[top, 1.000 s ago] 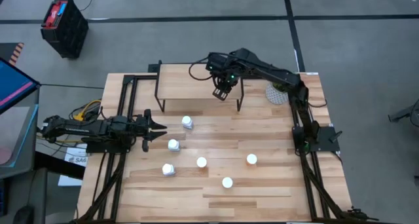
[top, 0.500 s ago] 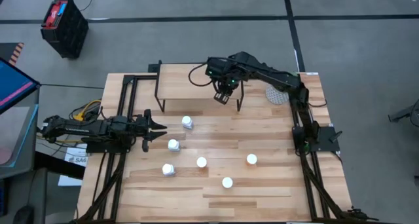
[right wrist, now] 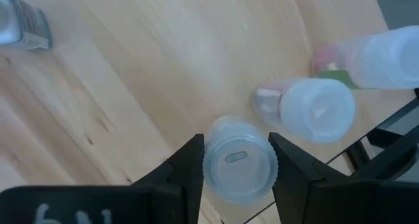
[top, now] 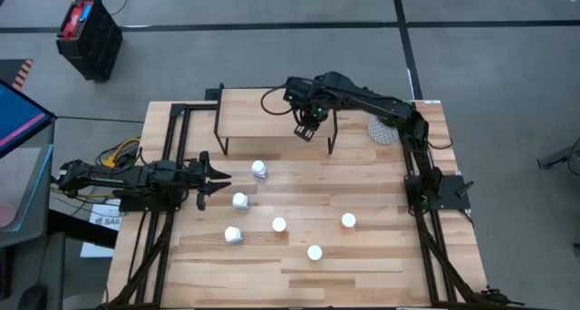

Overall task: Pick and place medicine bottles onto shelf by color
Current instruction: Put the transparent pill bottle aligned with the other transparent pill bottles on the shelf, then adjust the right orange pill bottle

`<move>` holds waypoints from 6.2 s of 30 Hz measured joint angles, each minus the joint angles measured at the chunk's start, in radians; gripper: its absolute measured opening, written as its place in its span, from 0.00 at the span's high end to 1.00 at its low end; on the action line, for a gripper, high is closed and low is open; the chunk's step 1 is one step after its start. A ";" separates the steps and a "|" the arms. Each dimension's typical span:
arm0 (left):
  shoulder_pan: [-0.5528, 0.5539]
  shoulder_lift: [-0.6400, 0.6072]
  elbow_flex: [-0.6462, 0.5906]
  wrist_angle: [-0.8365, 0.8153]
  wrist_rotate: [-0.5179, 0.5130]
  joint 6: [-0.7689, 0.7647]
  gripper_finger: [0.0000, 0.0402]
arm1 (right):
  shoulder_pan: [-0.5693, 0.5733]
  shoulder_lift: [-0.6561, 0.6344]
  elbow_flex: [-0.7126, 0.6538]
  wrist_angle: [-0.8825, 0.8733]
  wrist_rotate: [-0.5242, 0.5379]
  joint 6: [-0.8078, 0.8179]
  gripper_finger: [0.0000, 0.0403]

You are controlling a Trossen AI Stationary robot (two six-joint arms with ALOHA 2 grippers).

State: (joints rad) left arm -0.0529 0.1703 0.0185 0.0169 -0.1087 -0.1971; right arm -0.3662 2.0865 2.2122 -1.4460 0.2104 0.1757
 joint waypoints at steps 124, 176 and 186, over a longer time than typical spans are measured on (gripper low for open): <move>0.000 0.013 0.000 0.001 -0.010 0.021 0.76 | 0.171 0.094 0.052 -0.033 0.391 -0.256 0.74; 0.000 0.013 0.000 0.001 -0.007 0.018 0.76 | 0.800 -0.917 -1.079 0.480 0.103 0.296 0.74; 0.000 0.013 0.000 0.000 -0.005 0.016 0.76 | 0.781 -0.775 -1.115 0.522 0.075 0.298 0.74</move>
State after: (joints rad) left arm -0.0528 0.1834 0.0181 0.0174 -0.1135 -0.1810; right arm 0.4145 1.3116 1.0977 -0.9236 0.2851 0.4739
